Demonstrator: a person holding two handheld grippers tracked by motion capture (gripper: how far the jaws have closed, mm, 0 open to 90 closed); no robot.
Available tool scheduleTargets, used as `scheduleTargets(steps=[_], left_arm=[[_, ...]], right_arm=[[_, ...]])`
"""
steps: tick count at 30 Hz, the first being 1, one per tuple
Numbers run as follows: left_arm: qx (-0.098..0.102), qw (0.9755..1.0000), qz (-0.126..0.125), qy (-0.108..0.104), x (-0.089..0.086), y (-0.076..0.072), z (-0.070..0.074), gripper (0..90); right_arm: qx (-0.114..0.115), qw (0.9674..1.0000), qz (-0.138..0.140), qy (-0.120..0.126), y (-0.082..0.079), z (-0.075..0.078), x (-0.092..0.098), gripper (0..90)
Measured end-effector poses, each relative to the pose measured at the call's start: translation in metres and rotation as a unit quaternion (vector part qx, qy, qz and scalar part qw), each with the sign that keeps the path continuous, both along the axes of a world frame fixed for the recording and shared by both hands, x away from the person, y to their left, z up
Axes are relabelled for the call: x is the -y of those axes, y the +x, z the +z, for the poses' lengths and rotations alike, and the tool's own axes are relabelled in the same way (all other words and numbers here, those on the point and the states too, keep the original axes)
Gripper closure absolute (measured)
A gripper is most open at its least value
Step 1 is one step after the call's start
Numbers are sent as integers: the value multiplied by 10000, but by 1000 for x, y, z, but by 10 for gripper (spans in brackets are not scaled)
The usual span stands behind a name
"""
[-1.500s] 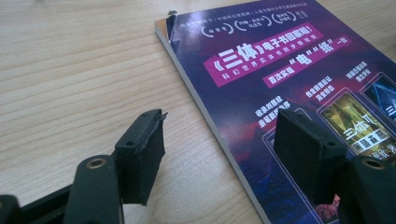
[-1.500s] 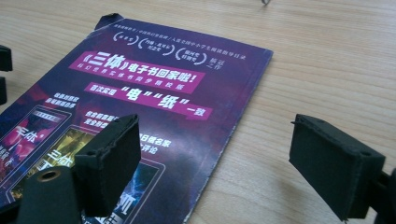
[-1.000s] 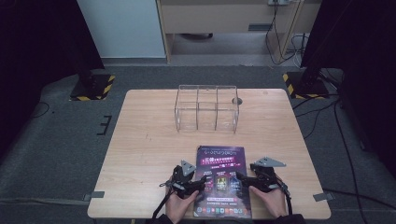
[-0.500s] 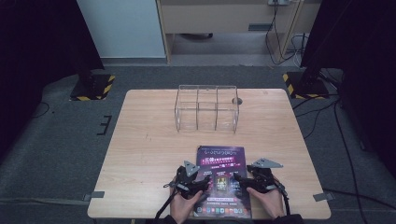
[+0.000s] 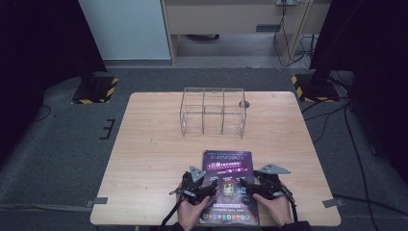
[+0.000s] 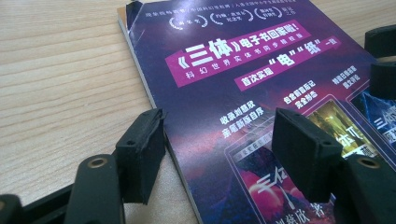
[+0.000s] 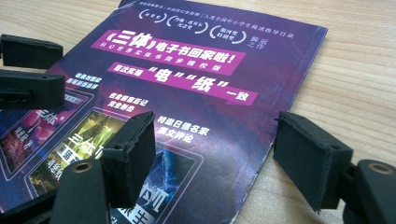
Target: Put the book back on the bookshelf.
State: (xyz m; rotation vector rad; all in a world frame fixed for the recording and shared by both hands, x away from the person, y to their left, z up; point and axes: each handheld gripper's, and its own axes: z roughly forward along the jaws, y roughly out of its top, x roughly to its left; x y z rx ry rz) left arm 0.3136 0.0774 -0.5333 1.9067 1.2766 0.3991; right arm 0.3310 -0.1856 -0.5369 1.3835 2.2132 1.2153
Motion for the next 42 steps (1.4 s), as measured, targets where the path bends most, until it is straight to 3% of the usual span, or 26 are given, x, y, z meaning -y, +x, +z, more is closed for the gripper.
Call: scheduleTargets(steps=[3,4,7,14,20,27,32,38,42], left_arm=[[-16,9999,64,-85,-3,0,0,377],[-32,9998,101,-168,-4,1,0,420],[-124,9990,150,-406,-10,2,0,436],[-167,9980,224,-573,-14,2,-1,488],[-54,9959,129,-896,-20,0,5,518],[238,9954,-123,-918,-16,-5,13,516],[177,9970,-71,-755,-14,-4,8,471],[285,9941,-188,-1029,-15,-6,13,511],[384,9934,-335,-1025,-11,-9,14,508]], right_arm=[[-8,10000,-31,19,0,0,0,296],[-12,10000,-30,27,0,0,0,296],[-21,9999,-87,95,0,0,1,309],[-46,9998,-111,168,0,0,2,309],[-96,9994,-122,305,1,-1,4,311],[-126,9990,-124,413,2,-1,7,316],[-122,9990,-128,415,2,-1,7,323],[-121,9990,-143,412,2,-1,7,322],[-151,9987,-166,448,2,-1,8,322]])
